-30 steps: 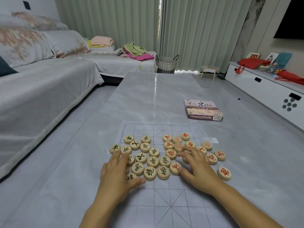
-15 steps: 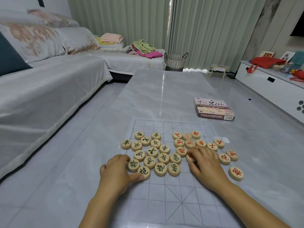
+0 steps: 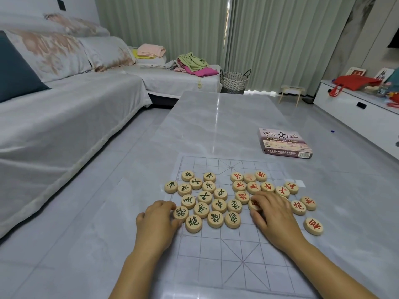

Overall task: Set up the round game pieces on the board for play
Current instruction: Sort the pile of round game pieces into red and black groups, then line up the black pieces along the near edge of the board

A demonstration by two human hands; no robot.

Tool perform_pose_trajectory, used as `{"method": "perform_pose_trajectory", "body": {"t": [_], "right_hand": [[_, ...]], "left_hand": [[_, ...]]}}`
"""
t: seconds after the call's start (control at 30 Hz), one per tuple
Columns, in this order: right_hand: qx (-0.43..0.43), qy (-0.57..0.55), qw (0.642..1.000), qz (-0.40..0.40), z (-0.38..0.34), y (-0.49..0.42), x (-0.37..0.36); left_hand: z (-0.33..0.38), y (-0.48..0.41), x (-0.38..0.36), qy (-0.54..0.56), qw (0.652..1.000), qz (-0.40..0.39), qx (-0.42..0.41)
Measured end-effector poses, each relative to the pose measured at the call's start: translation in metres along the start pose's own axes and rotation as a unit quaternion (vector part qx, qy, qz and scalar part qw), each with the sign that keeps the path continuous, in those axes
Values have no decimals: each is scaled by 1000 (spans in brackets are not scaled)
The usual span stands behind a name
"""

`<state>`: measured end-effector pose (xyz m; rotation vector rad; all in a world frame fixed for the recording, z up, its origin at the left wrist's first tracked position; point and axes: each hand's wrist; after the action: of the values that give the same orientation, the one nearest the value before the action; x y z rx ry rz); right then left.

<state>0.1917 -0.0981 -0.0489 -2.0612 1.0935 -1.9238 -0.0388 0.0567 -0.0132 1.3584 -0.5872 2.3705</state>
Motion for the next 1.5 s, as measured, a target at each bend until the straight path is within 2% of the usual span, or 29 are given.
{"method": "perform_pose_trajectory", "body": {"t": [0.37,0.57,0.8,0.97,1.03,1.2,1.27,1.37,1.43,1.5], "right_hand": [[-8,-20,1000,-13,-3,0,5],[-32,-73,996,-31,-10,-5,10],[64,-167,982,-64,-80,-10,2],[57,-182,979,-78,-107,-22,1],[34,-218,971,-89,-109,-21,13],[-23,-255,954,-154,-84,26,48],[-44,-240,953,-182,-71,49,58],[-67,-226,953,-190,-62,78,68],[-70,-214,956,-190,-62,91,73],[-74,-208,955,-197,-64,99,75]], "left_hand": [[-1,1,0,-25,1000,-5,6],[-1,-1,-1,-19,1000,6,5],[-5,-2,-4,-8,1000,-20,-3],[-1,-1,9,44,997,67,5],[9,11,18,75,994,80,-25],[49,62,5,40,988,-21,-149],[59,75,-9,-15,979,-9,-205],[69,84,-16,-35,978,-32,-204],[68,94,-20,-23,975,-93,-199],[68,98,-18,-30,970,-115,-212]]}}
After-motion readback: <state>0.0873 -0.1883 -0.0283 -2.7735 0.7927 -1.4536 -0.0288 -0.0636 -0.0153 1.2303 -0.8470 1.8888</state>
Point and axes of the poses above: each hand's wrist, its own y-axis away from the middle knuckle, its own x-axis out of the back of the hand, z = x × y, and after that the axes turned 8 degrees about z, right-handed
